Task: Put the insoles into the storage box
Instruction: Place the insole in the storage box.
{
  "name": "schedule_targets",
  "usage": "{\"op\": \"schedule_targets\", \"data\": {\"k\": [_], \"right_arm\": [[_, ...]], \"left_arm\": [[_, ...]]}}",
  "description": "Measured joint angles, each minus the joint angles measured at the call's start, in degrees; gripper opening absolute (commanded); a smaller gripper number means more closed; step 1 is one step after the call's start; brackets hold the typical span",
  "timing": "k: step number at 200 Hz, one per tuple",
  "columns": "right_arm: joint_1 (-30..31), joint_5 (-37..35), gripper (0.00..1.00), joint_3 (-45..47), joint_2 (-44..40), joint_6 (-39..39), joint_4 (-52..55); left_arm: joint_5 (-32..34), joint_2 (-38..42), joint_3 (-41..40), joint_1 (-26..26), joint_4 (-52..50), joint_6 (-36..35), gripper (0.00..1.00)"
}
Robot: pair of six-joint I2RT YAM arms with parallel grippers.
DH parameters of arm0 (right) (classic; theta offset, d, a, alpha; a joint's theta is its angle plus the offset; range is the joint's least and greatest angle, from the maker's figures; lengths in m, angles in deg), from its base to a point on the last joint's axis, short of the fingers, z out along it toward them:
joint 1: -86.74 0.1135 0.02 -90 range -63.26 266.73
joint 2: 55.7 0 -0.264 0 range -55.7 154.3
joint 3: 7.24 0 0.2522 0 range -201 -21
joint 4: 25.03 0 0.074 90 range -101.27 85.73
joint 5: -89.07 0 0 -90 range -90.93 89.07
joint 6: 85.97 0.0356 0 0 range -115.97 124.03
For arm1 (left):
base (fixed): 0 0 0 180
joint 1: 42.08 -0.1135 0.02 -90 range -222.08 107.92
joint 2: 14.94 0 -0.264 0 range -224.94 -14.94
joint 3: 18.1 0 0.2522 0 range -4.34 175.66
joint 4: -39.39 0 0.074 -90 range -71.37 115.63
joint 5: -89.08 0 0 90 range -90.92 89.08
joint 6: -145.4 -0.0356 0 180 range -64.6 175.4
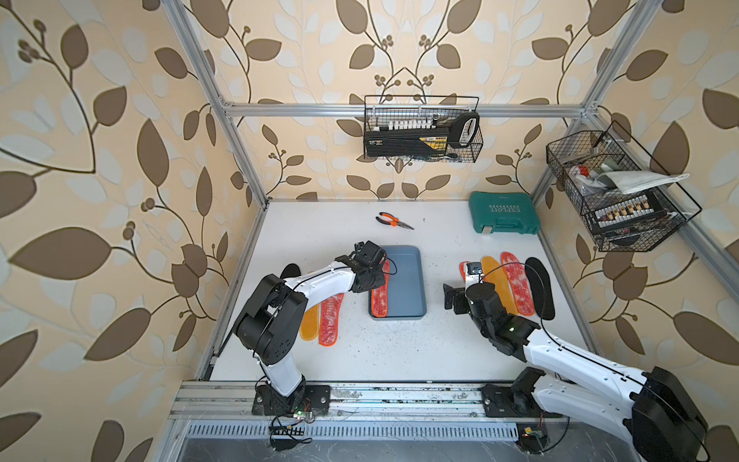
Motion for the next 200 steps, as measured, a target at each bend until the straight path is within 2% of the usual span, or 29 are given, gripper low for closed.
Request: {"op": "schedule_targets", "data": {"k": [82,102,130,138,143,145,174,200], "right_arm": [[0.0,0.2,0.99,-0.5,0.8,0.0,0.0],[0.0,0.2,0.99,-0.5,0.9,0.0,0.1],[0.0,1.2,0.99,-0.5,0.4,-1.1,-0.7],[0.0,1.4,0.99,-0.3,-0.3,-1.5,-1.1],[0.0,1.3,0.99,-0.2,-0.8,-1.7,-1.4],[0.0,1.3,0.99,-0.2,-1.0,-1.8,-1.4],[-2.7,1.5,0.98,-0.8,-1.7,-1.4,0.6],[-16.2,10.7,0.98,-6.1,2.1,1.6,7.2]], "left_arm": [[-1.0,0.1,0.0,0.0,0.4,0.7,0.25],[-0.9,1.5,0.0,0.0,0.1,0.7,0.35],[1.0,9.2,-1.6,0.0,0.0,-0.3,0.59],[1.8,12.3,-2.5,0.0,0.1,-1.3,0.76],[2.8,14.3,-3.1,0.0,0.2,-2.1,0.95],[3.0,15.1,-3.5,0.0,0.3,-2.4,0.98],[4.4,24.6,-8.8,-3.8,1.9,-7.4,0.99],[3.9,31.1,-18.4,-9.8,5.9,-12.4,0.99]]}}
